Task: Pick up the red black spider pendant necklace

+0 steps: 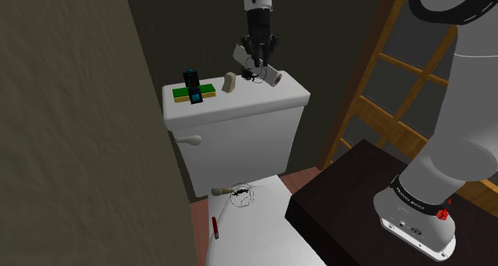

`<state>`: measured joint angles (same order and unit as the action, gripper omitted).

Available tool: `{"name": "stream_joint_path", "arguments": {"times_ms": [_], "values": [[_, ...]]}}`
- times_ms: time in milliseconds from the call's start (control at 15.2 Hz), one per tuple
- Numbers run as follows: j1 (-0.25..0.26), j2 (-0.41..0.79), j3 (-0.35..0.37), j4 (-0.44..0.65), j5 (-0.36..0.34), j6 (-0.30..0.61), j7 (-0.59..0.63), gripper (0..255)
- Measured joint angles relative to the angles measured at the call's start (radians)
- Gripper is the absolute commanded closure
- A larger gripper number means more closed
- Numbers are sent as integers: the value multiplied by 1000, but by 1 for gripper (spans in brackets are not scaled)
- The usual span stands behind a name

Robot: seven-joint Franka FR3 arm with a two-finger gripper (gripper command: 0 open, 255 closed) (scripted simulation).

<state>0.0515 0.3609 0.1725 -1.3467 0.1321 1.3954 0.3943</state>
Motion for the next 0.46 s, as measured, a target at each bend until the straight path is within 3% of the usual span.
{"name": "stream_joint_path", "arguments": {"times_ms": [462], "values": [[4, 20, 3, 120, 0, -98, 19, 255]]}}
